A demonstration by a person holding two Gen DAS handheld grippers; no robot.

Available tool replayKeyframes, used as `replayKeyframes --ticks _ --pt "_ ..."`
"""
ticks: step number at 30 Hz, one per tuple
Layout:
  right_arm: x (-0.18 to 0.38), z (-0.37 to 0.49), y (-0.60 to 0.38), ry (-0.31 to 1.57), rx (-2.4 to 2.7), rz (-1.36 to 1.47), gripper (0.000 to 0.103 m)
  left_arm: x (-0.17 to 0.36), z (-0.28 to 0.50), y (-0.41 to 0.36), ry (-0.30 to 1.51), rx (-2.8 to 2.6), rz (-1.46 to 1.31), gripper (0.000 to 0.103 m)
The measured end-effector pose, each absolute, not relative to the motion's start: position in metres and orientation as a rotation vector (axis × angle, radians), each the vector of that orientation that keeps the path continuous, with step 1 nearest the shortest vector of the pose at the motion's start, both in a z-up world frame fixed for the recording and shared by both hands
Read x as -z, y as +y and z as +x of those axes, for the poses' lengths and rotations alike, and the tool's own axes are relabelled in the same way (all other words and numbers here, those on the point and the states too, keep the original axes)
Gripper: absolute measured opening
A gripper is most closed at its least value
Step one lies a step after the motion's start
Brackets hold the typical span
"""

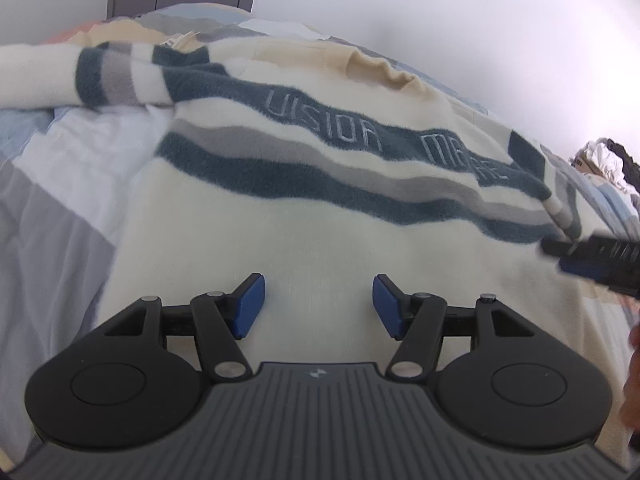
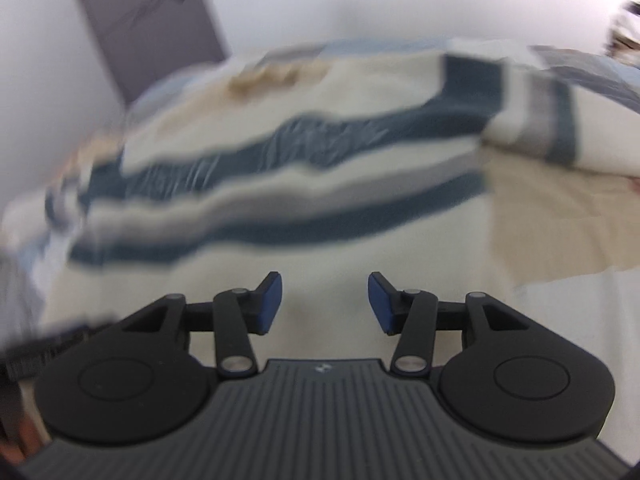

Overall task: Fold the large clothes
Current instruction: 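Move the right gripper to the blanket corner and close on it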

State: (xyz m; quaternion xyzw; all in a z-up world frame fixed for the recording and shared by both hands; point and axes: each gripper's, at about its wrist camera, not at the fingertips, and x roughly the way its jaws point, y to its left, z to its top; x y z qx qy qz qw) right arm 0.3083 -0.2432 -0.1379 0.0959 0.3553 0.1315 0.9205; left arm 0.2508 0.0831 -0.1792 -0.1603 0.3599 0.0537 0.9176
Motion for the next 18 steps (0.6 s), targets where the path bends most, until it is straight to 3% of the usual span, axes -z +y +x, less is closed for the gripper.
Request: replayKeyframes --ticks 8,18 --pt "0.119 0.35 -0.375 0.683 -0.047 0.491 0.05 0.176 0.236 0.08 0.743 -0.114 -0.365 0.066" --pt "0.204 0.38 -0.544 0.533 0.214 0.856 0.05 0.184 0.243 0.068 0.728 -0.139 -0.29 0.066"
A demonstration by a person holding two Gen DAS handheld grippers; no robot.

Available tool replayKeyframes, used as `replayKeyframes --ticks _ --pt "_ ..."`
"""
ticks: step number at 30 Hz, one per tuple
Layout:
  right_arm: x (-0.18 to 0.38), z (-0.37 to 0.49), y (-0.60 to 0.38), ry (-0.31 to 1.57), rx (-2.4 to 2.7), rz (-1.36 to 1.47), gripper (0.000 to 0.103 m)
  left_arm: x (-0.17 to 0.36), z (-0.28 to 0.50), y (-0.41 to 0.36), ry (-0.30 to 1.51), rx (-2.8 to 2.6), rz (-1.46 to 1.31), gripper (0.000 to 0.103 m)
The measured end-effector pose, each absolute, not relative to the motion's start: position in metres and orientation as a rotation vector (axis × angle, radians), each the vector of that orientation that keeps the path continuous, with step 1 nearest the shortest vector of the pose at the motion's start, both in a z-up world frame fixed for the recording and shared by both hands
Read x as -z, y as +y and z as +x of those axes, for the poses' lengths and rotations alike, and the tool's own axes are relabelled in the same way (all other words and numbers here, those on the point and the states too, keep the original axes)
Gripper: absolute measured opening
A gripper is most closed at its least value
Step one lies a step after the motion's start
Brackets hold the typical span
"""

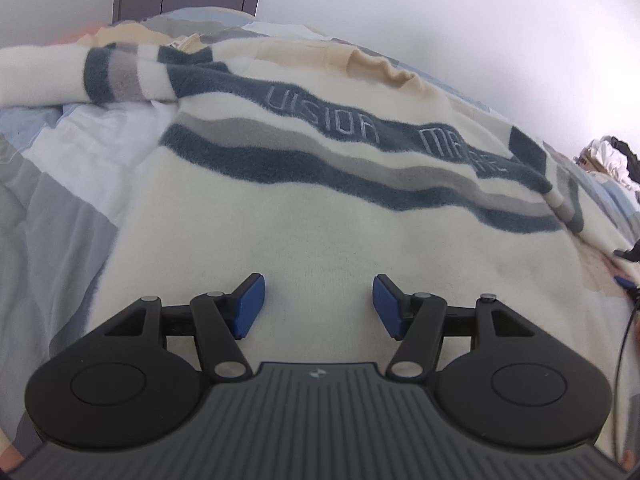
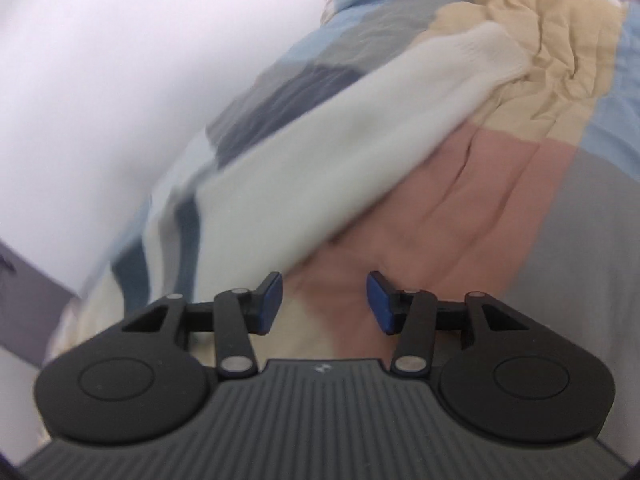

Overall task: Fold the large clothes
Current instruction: 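Move the right gripper to the blanket corner and close on it, then lift the blanket corner high with the right gripper and carry it over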

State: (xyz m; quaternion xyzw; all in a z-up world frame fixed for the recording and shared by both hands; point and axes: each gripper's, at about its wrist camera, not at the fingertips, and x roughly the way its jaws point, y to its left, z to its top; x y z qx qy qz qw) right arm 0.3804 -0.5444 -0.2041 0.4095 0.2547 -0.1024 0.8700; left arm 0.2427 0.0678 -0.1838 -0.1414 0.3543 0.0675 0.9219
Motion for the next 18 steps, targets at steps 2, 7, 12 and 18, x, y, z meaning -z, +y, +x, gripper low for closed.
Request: replayKeyframes --ticks 2,7,12,18 --pt "0.211 0.39 -0.559 0.493 0.235 0.898 0.05 0.185 0.245 0.067 0.725 -0.147 -0.279 0.066" --pt "0.218 0.415 -0.588 0.378 0.265 0.947 0.05 0.185 0.25 0.068 0.717 -0.171 -0.297 0.066" --pt "0.215 0.43 -0.621 0.345 0.341 0.924 0.023 0.186 0.253 0.066 0.716 -0.192 -0.286 0.066" --pt "0.169 0.436 -0.634 0.293 0.362 0.689 0.01 0.185 0.257 0.066 0.729 -0.205 -0.287 0.066"
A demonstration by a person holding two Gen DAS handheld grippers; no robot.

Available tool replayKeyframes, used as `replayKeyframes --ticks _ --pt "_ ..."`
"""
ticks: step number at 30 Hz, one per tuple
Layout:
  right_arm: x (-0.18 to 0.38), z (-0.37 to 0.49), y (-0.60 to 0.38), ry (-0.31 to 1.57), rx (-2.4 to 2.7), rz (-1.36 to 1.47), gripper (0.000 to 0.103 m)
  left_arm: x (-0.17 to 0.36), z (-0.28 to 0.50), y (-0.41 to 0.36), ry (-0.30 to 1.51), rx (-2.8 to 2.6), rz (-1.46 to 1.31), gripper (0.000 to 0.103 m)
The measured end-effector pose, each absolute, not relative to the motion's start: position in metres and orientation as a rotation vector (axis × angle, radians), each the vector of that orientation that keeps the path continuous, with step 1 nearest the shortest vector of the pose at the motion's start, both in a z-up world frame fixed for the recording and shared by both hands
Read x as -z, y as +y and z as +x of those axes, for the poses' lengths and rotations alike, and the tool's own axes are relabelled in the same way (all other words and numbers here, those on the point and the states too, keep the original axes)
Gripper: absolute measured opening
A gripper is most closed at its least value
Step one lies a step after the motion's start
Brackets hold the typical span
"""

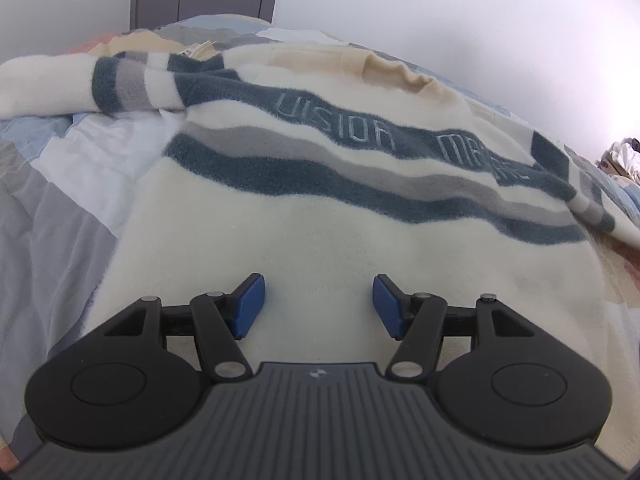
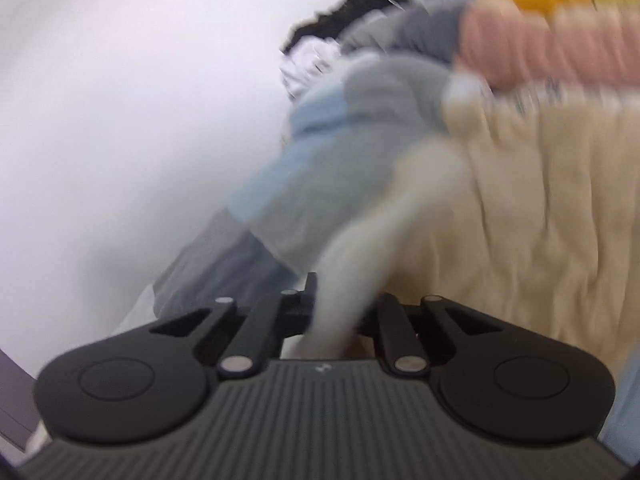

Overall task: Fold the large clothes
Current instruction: 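Lift the blanket corner high with the right gripper and carry it over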

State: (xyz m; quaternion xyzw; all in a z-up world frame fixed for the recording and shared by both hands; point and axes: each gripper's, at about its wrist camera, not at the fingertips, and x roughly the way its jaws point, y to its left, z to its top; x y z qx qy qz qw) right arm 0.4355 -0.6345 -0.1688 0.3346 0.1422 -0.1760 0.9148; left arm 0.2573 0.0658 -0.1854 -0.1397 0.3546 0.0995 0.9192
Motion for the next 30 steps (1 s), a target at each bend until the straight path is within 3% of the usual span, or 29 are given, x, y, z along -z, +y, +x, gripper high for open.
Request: replayKeyframes --ticks 7,17,23,30 --pt "0.066 0.445 -0.592 0.198 0.249 0.482 0.01 0.183 0.26 0.075 0.752 -0.185 -0.332 0.066" --pt "-0.077 0.391 -0.406 0.052 -0.113 0.118 0.01 0.175 0.249 0.09 0.778 -0.112 -0.429 0.066" --pt "-0.084 0.335 -0.273 0.039 -0.318 -0.076 0.011 0.161 0.226 0.099 0.75 -0.078 -0.49 0.066" --pt "-0.017 0.255 -0.16 0.07 -0.511 -0.281 0.011 0.131 0.188 0.132 0.637 -0.081 -0.554 0.066"
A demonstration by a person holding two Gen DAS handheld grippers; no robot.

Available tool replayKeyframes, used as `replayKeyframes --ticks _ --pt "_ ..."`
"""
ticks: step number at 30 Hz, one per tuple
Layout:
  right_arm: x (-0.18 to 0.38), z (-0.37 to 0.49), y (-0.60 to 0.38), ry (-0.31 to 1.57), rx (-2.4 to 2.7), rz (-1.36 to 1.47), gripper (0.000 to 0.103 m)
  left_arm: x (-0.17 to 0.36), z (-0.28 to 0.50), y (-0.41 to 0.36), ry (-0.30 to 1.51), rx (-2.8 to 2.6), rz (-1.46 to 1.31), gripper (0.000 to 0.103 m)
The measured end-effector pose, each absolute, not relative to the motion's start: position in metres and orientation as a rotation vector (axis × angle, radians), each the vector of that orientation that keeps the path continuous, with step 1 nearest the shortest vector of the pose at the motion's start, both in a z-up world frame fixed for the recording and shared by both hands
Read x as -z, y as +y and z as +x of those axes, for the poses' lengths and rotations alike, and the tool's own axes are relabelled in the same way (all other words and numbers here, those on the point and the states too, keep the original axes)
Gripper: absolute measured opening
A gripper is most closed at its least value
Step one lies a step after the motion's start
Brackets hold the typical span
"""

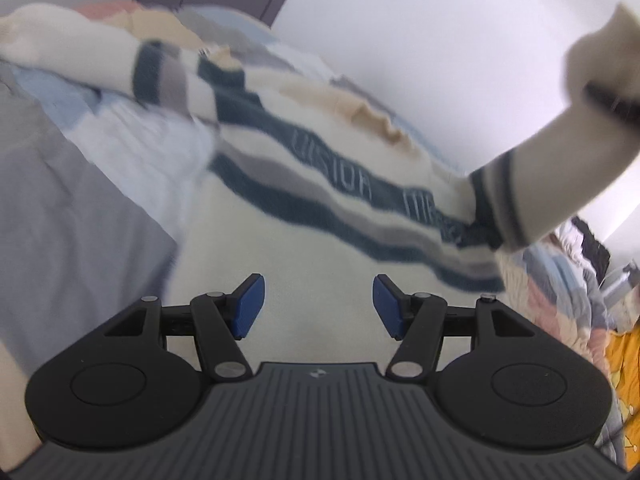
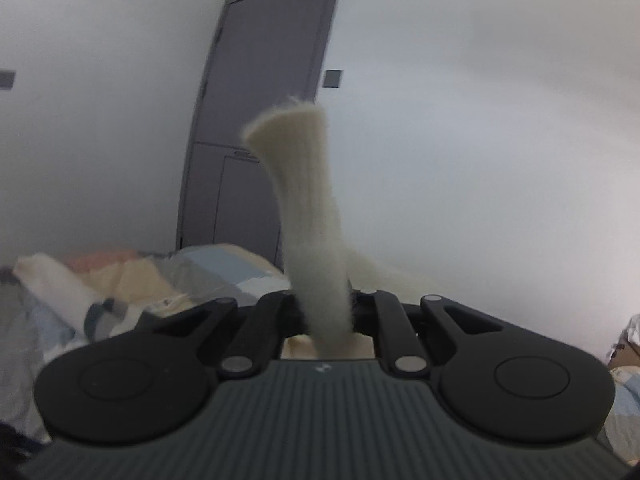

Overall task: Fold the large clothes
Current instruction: 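Lift the blanket corner high with the right gripper and carry it over, then lower the blanket corner and open the right gripper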

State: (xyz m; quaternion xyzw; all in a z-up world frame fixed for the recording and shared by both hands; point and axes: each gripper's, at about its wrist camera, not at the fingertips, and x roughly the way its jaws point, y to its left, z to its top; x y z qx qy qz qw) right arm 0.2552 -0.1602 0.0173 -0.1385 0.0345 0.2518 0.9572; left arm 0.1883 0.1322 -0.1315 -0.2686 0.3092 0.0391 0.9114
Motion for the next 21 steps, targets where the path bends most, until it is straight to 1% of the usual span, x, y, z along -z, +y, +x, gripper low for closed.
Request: replayKeyframes --ticks 3,7,11,13,15,16,17,18,19,20,21 --pt "0.022 0.221 -0.129 0.129 -0.605 -0.306 0.011 0.121 0.179 0.158 0.594 -0.129 -0.57 0.066" --pt "0.079 0.196 -0.094 0.254 -0.688 -0.377 0.012 0.122 0.173 0.191 0.563 -0.143 -0.713 0.066" --pt "0.128 0.191 -0.075 0.43 -0.714 -0.372 0.013 0.127 0.175 0.198 0.579 -0.14 -0.744 0.066" --pt "0.14 0.192 -0.069 0.492 -0.718 -0.364 0.015 0.126 0.174 0.196 0.577 -0.123 -0.732 0.066" --pt "0.144 0.192 -0.067 0.56 -0.738 -0.36 0.027 0.123 0.173 0.192 0.568 -0.11 -0.718 0.066" --pt "0.142 0.192 -0.068 0.58 -0.751 -0.354 0.029 0.122 0.173 0.189 0.562 -0.102 -0.712 0.066" --pt "0.139 0.19 -0.071 0.589 -0.764 -0.348 0.036 0.12 0.173 0.187 0.556 -0.094 -0.705 0.066" --pt "0.135 0.187 -0.073 0.589 -0.772 -0.337 0.046 0.119 0.173 0.185 0.552 -0.088 -0.698 0.066" --pt "0.134 0.18 -0.072 0.585 -0.776 -0.325 0.052 0.117 0.173 0.183 0.548 -0.085 -0.689 0.066" --pt "0.13 0.177 -0.077 0.582 -0.78 -0.314 0.061 0.116 0.172 0.182 0.543 -0.082 -0.68 0.066" --pt "0.127 0.173 -0.081 0.582 -0.786 -0.307 0.063 0.114 0.171 0.18 0.539 -0.079 -0.673 0.066"
